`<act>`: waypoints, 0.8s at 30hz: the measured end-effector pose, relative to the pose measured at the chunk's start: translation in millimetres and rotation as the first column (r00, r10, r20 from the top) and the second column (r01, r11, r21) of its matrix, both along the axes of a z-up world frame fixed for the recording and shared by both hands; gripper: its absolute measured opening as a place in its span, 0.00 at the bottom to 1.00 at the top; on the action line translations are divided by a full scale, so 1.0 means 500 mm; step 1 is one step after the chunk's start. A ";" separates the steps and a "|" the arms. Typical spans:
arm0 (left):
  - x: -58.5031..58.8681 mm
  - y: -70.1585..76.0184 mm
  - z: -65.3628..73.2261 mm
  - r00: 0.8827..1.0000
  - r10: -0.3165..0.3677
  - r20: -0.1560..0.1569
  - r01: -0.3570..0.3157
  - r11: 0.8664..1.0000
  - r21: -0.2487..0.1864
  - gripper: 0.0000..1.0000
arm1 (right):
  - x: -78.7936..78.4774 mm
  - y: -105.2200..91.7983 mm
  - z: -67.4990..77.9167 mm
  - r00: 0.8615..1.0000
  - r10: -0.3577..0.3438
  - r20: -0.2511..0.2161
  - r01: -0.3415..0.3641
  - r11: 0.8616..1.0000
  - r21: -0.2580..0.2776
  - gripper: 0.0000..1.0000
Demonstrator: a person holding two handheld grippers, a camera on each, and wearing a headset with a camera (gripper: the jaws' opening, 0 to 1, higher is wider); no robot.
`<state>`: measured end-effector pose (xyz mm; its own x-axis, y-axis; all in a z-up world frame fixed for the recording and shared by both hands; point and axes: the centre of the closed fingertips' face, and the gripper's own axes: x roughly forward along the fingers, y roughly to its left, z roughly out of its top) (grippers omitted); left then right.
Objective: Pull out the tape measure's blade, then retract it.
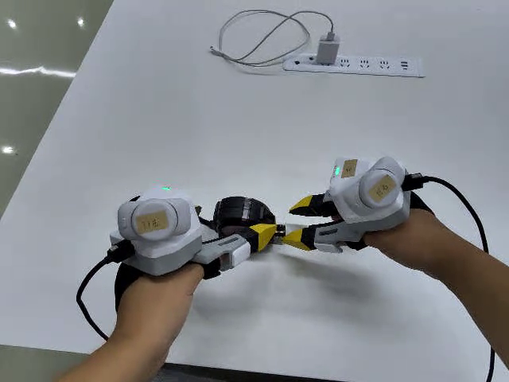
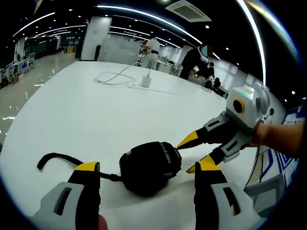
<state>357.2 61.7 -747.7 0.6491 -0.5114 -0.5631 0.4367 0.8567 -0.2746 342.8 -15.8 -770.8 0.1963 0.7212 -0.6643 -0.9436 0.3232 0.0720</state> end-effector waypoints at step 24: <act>-0.051 0.036 0.043 0.977 -0.195 0.092 0.186 0.978 0.095 0.86 | -0.042 -0.105 0.062 0.985 -0.155 0.074 0.155 0.988 0.005 0.54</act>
